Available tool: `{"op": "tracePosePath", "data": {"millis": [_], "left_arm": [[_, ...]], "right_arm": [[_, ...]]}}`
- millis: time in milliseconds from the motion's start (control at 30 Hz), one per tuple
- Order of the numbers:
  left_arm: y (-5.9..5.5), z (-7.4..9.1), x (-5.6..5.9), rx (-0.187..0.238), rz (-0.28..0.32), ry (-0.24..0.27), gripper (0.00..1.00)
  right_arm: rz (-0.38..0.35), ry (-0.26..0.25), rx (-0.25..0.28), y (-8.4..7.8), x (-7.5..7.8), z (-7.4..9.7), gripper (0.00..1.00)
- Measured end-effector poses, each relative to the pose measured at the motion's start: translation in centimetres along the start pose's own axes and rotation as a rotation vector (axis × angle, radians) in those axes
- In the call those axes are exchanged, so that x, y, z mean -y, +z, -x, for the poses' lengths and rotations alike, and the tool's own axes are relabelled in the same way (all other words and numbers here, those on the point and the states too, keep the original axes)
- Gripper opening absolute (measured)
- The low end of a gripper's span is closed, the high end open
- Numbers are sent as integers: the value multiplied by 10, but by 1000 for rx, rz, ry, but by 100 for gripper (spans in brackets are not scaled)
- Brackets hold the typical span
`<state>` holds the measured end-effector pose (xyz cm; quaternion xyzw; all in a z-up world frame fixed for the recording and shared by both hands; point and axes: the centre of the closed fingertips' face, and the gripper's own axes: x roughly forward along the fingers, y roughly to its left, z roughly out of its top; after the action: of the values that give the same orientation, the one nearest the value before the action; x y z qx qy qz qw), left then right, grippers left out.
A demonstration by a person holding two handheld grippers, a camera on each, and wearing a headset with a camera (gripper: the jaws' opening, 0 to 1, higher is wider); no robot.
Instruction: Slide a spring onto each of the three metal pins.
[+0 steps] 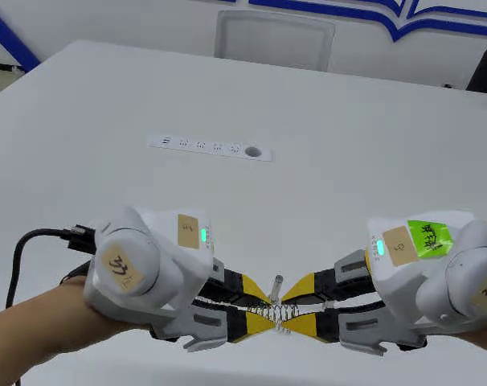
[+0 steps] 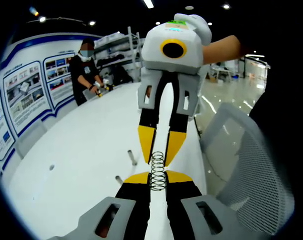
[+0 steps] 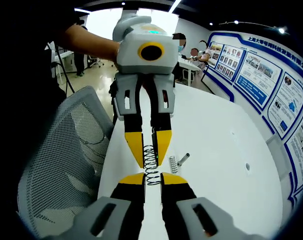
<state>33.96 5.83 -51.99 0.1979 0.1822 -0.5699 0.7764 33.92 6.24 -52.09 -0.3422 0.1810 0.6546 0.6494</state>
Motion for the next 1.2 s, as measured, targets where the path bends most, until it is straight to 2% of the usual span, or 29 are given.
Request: {"op": "tracePosePath", "data": {"millis": [200, 367, 533, 800, 900, 1100, 1200], "left_arm": [[2, 1, 0, 3, -6, -10, 10], [3, 2, 2, 12, -11, -21, 10], [1, 1, 3, 6, -31, -21, 10], [2, 3, 0, 6, -43, -12, 10], [-1, 2, 3, -20, -79, -16, 10], [0, 3, 3, -12, -64, -11, 10], [0, 4, 3, -13, -75, -3, 10]], "right_arm": [[-10, 1, -6, -3, 0, -2, 13], [-34, 27, -1, -4, -4, -1, 12], [-23, 27, -1, -3, -4, -1, 11], [-49, 22, 37, 5, -1, 6, 11], [-71, 43, 97, 16, -4, 10, 11], [-82, 44, 115, 21, -4, 10, 11], [-94, 47, 125, 23, -5, 10, 11]]}}
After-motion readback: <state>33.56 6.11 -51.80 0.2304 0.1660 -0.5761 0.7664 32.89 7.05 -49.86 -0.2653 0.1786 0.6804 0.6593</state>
